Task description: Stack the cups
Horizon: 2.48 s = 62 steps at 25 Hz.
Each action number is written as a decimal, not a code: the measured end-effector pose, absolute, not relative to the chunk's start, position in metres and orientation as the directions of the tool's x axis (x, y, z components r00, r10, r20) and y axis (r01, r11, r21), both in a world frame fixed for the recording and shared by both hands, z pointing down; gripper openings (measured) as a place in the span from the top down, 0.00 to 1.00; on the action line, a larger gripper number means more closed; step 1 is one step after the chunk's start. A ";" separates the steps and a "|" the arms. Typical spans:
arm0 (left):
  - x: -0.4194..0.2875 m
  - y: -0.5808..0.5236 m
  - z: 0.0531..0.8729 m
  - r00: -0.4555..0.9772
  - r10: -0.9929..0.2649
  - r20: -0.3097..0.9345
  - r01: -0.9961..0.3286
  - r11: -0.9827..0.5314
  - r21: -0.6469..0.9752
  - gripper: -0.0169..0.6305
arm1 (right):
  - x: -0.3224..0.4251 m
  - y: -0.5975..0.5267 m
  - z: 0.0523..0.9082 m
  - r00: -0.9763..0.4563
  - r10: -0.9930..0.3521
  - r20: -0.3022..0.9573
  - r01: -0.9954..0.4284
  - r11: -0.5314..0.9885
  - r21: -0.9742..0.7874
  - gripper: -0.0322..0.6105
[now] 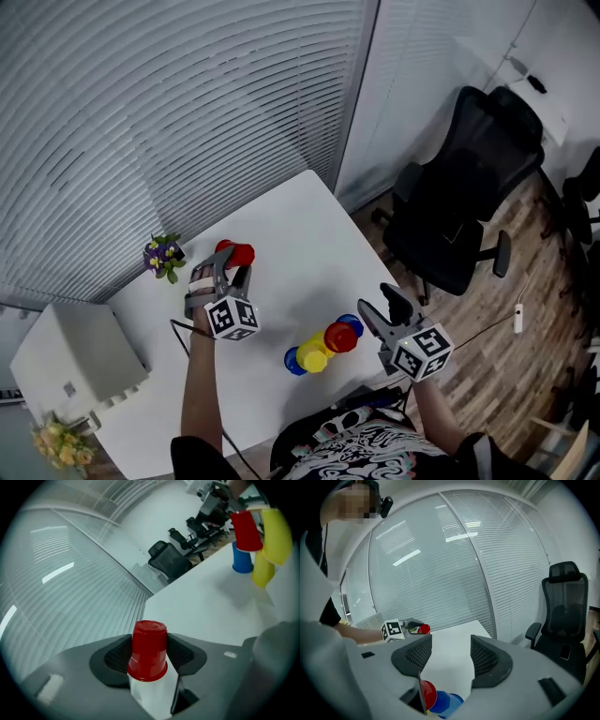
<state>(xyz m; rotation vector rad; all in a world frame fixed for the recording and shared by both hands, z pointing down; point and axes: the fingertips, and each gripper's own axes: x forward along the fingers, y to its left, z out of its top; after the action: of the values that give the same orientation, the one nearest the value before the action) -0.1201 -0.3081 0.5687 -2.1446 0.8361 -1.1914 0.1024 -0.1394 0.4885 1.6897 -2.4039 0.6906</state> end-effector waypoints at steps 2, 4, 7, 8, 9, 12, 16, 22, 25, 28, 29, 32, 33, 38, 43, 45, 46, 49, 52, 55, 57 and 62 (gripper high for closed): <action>-0.120 -0.301 0.563 0.416 -0.738 0.531 -0.344 -0.668 -0.659 0.63 | 0.100 -0.140 0.484 -0.394 -0.855 0.337 -0.906 0.299 -0.300 0.56; -0.122 -0.294 0.556 0.409 -0.750 0.520 -0.423 -0.661 -0.620 0.63 | 0.098 -0.140 0.480 -0.419 -0.849 0.324 -0.894 0.323 -0.311 0.56; -0.123 -0.285 0.542 0.401 -0.768 0.499 -0.513 -0.639 -0.573 0.63 | 0.096 -0.140 0.467 -0.457 -0.843 0.284 -0.867 0.351 -0.353 0.56; -0.123 -0.282 0.537 0.396 -0.776 0.492 -0.539 -0.630 -0.559 0.63 | 0.096 -0.141 0.462 -0.468 -0.842 0.269 -0.860 0.363 -0.360 0.56; -0.124 -0.278 0.532 0.388 -0.783 0.486 -0.566 -0.618 -0.545 0.63 | 0.096 -0.142 0.458 -0.477 -0.840 0.258 -0.854 0.374 -0.361 0.56; -0.127 -0.263 0.519 0.362 -0.807 0.466 -0.662 -0.574 -0.482 0.63 | 0.097 -0.143 0.450 -0.501 -0.834 0.230 -0.840 0.404 -0.363 0.58; -0.128 -0.241 0.502 0.348 -0.829 0.439 -0.768 -0.520 -0.374 0.63 | 0.091 -0.143 0.439 -0.541 -0.821 0.182 -0.808 0.447 -0.384 0.58; -0.126 -0.202 0.489 0.332 -0.837 0.435 -0.822 -0.483 -0.303 0.63 | 0.070 -0.137 0.418 -0.625 -0.767 0.149 -0.761 0.554 -0.337 0.61; -0.125 -0.187 0.479 0.320 -0.852 0.415 -0.854 -0.449 -0.262 0.63 | 0.061 -0.133 0.412 -0.654 -0.743 0.144 -0.742 0.592 -0.315 0.63; -0.126 -0.171 0.466 0.304 -0.867 0.395 -0.883 -0.412 -0.226 0.63 | 0.055 -0.126 0.406 -0.683 -0.719 0.125 -0.715 0.625 -0.312 0.65; -0.127 -0.166 0.463 0.298 -0.871 0.390 -0.888 -0.403 -0.222 0.63 | 0.053 -0.124 0.404 -0.693 -0.711 0.120 -0.707 0.637 -0.308 0.65; -0.130 -0.151 0.456 0.289 -0.881 0.375 -0.900 -0.383 -0.207 0.63 | 0.045 -0.116 0.397 -0.720 -0.687 0.099 -0.682 0.673 -0.288 0.71; -0.130 -0.147 0.454 0.292 -0.883 0.368 -0.904 -0.380 -0.196 0.63 | 0.043 -0.113 0.395 -0.725 -0.682 0.092 -0.676 0.682 -0.279 0.73; -0.128 -0.125 0.439 0.315 -0.896 0.313 -0.925 -0.363 -0.110 0.63 | 0.035 -0.095 0.382 -0.762 -0.645 0.059 -0.638 0.732 -0.239 0.78; -0.124 -0.101 0.416 0.355 -0.912 0.206 -0.934 -0.352 0.057 0.63 | 0.025 -0.079 0.373 -0.796 -0.604 0.040 -0.595 0.769 -0.234 0.77; -0.121 -0.095 0.408 0.367 -0.916 0.165 -0.930 -0.354 0.101 0.63 | 0.020 -0.075 0.370 -0.807 -0.589 0.040 -0.582 0.781 -0.225 0.74; -0.120 -0.092 0.405 0.370 -0.916 0.152 -0.927 -0.356 0.117 0.63 | 0.017 -0.072 0.368 -0.811 -0.584 0.039 -0.577 0.787 -0.219 0.73; -0.111 -0.085 0.401 0.385 -0.912 0.141 -0.920 -0.367 0.140 0.63 | 0.015 -0.064 0.363 -0.814 -0.579 0.038 -0.574 0.794 -0.201 0.72; -0.099 -0.080 0.401 0.408 -0.901 0.149 -0.911 -0.392 0.124 0.63 | 0.018 -0.061 0.360 -0.809 -0.586 0.037 -0.581 0.791 -0.192 0.72; -0.085 -0.077 0.402 0.433 -0.886 0.163 -0.901 -0.425 0.086 0.63 | 0.023 -0.059 0.357 -0.803 -0.596 0.030 -0.590 0.785 -0.188 0.72; -0.076 -0.076 0.402 0.454 -0.877 0.159 -0.891 -0.448 0.075 0.63 | 0.028 -0.058 0.358 -0.792 -0.610 0.031 -0.604 0.775 -0.185 0.72; -0.055 -0.068 0.412 0.497 -0.852 0.163 -0.867 -0.495 0.056 0.63 | 0.041 -0.056 0.371 -0.766 -0.640 0.051 -0.635 0.743 -0.212 0.72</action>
<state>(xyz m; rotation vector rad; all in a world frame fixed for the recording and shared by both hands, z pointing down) -0.0549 -0.0678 0.4118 -2.8294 1.6333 -0.1862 0.0413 -0.0555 0.3706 1.0815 -2.9560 0.3455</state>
